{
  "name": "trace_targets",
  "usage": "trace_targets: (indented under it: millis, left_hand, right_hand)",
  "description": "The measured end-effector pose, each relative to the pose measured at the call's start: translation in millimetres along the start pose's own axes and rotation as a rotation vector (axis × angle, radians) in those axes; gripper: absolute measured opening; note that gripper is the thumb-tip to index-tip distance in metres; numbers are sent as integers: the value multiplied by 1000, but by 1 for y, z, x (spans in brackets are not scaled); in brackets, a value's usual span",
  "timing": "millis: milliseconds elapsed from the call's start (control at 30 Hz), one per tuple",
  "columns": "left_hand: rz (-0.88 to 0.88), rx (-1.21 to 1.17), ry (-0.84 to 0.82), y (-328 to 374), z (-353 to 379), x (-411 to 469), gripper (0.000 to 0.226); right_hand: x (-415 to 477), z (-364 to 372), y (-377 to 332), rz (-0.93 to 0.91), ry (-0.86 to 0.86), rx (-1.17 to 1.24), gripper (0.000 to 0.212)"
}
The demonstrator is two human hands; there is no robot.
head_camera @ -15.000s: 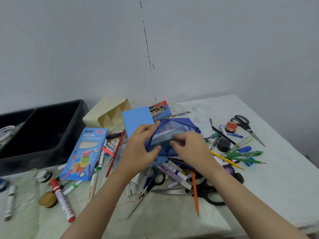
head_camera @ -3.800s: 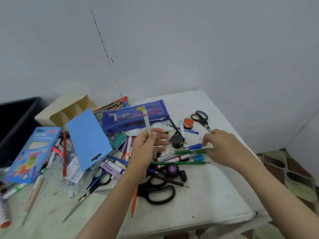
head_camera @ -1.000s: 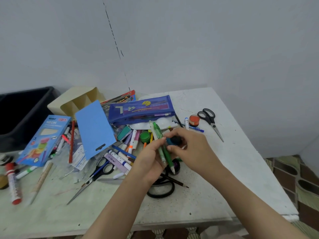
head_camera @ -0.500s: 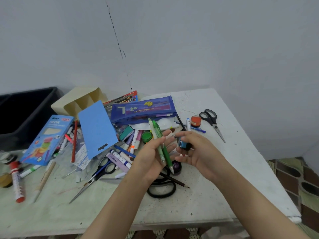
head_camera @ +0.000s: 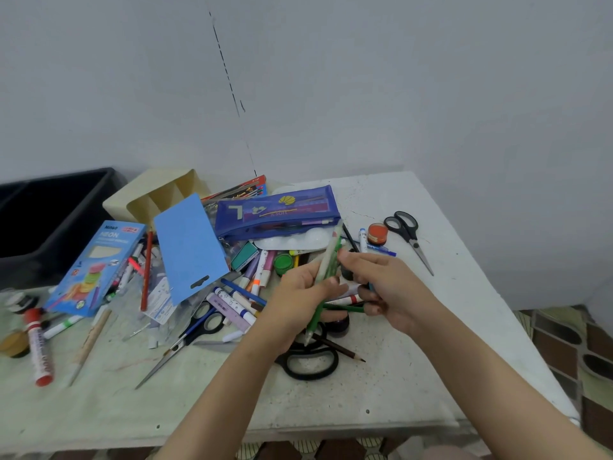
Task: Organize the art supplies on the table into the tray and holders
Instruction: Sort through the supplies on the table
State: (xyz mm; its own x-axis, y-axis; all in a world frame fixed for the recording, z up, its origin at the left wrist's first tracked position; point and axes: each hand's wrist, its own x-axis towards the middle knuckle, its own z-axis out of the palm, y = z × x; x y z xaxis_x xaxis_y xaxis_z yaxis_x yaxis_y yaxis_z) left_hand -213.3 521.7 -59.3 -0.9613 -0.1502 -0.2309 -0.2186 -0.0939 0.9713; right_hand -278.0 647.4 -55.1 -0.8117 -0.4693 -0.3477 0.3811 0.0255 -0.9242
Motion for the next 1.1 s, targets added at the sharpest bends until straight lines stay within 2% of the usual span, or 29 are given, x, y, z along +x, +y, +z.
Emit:
trace_targets:
  millis: [100, 400, 600, 767, 867, 933, 1033, 1100]
  left_hand:
    - [-36, -3, -111, 1, 0, -3, 23]
    - [-149, -66, -229, 5, -13, -11, 24]
    - [-185, -37, -378, 5, -23, -15, 39]
    - [-205, -32, -371, 7, -28, -15, 36]
    - [-188, 6, -289, 13, -35, -16, 32]
    - [-75, 128, -122, 20, -43, -15, 25]
    - [305, 620, 245, 26, -75, -2, 19]
    - [500, 1069, 367, 29, -103, 10, 21]
  right_hand:
    - [2, 0, -5, -39, -43, -28, 20]
    - [8, -9, -14, -129, -53, -29, 18]
    - [8, -9, -15, -157, -106, -72, 45]
    - [6, -4, -20, -145, -135, -90, 24]
    - [8, 2, -20, -155, -75, -48, 26]
    - [11, 4, -19, -145, -10, -7, 31]
    - [17, 7, -17, -123, 58, 33, 30]
    - [19, 11, -17, -108, 69, 16, 24]
